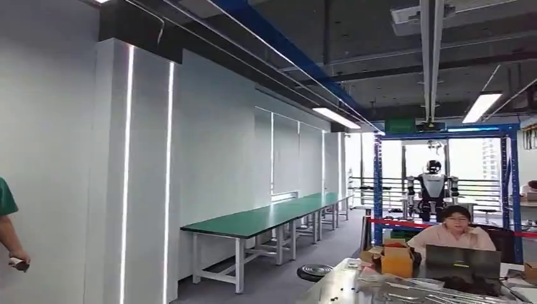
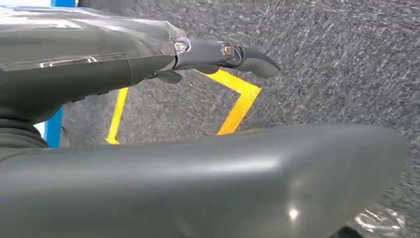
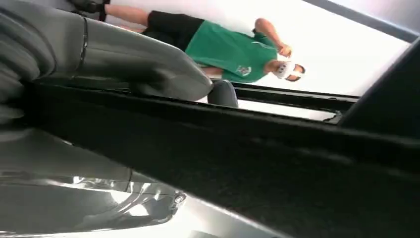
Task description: Take the parts from the cabinet and place them on the table.
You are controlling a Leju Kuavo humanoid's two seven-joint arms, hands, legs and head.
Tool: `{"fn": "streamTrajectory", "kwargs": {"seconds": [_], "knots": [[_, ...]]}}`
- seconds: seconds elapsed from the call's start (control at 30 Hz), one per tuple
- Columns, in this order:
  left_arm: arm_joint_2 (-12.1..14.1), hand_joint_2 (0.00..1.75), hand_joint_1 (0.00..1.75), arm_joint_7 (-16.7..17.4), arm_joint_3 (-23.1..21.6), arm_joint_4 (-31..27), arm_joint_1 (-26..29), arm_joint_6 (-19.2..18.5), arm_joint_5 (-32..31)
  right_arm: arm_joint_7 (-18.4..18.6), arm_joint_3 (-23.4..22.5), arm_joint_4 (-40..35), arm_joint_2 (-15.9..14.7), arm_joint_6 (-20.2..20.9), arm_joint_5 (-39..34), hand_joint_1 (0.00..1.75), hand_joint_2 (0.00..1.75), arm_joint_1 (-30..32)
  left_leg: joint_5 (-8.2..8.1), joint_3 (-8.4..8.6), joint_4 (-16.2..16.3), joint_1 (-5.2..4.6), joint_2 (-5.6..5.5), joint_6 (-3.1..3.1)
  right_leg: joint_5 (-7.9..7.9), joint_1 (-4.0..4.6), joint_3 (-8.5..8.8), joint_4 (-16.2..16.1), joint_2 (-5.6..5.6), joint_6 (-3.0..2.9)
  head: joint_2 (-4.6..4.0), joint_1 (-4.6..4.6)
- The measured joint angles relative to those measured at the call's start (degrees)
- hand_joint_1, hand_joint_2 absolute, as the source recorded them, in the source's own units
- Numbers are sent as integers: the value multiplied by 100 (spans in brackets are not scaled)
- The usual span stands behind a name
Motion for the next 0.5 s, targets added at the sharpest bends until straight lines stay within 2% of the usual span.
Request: {"fn": "streamTrajectory", "kwargs": {"seconds": [0.03, 0.07, 0.1, 0.13, 0.17, 0.27, 0.3, 0.33, 0.37, 0.4, 0.43, 0.47, 0.5], "knots": [[0, 175, 0, 0, 0, 0, -1, 0, 0, 0, 0, 2, 0, 0, 2, 175, 175, 0, 241, 81, -276, 3, -7, 7, -10, -2, 13, 7, 68, 1, 0, 0], [0, 175, 0, 0, 0, 0, -8, 0, 0, 0, -2, 2, 0, 0, 0, 175, 175, -2, 528, 245, -709, 7, -16, 17, -26, -3, 24, 24, 125, 14, 0, 0], [0, 175, 0, 0, 0, 0, -11, 0, 0, 0, -2, 2, 2, 2, 0, 175, 175, -2, 835, 463, -1243, 15, -75, 30, -52, -6, 36, 48, 185, 34, 0, 0], [0, 175, 0, 0, 0, 0, -7, 0, 0, 0, -4, 4, 2, 0, 0, 175, 175, 1, 908, 593, -1548, 38, -291, 50, -81, -12, 21, 78, 225, 59, 0, 0], [0, 175, 0, 0, 0, 0, -6, 0, 0, 2, -4, 9, 2, 0, -2, 175, 175, -11, 855, 630, -1669, 64, -371, 58, -98, 26, -14, 142, 280, 89, 0, 2], [0, 175, 0, 0, 0, 0, -17, 0, 0, 15, -4, 2, 2, 2, 0, 175, 175, 11, 853, 629, -1637, 9, -288, 126, -65, -22, -48, 91, 403, 176, 0, 0], [-13, 175, 0, -4, 0, 2, -32, -2, 0, 15, -7, -2, 2, 2, 0, 175, 175, 8, 875, 639, -1675, 62, -228, 161, -96, -16, -52, 114, 425, 204, 0, 2], [-2, 175, 0, -13, 0, 0, -49, -5, 0, 13, -18, -13, 2, 0, -2, 175, 175, 3, 876, 655, -1686, 66, -199, 189, -176, 8, -80, 210, 214, 233, 0, -2], [0, 175, 0, -24, 0, 0, -46, 0, 0, 15, -26, -22, 2, 2, -2, 175, 175, -24, 870, 665, -1693, 65, -156, 217, -348, -8, -204, 481, 39, 270, 0, 0], [0, 175, 0, -28, 0, 0, -33, -2, 0, 15, -33, -20, 2, 2, -4, 175, 175, -27, 863, 671, -1692, 58, -97, 226, -586, -28, -431, 955, -71, 302, 0, 0], [0, 175, 0, -28, 0, 0, -19, -2, 0, 13, -33, -20, 2, 2, -4, 175, 175, -9, 853, 675, -1691, 55, -38, 236, -786, -43, -677, 1449, -110, 327, 0, -2], [0, 175, 0, -28, 0, 0, -12, -2, 0, 13, -35, -17, 2, 2, -4, 175, 175, 6, 845, 678, -1689, 55, 13, 236, -885, -56, -867, 1818, -123, 346, 0, -2], [0, 175, 0, -28, 0, 0, -9, -2, 0, 15, -42, -13, 2, 2, -2, 175, 175, 10, 832, 689, -1688, 55, 63, 230, -837, -66, -940, 1916, -133, 355, 0, 0]]}}
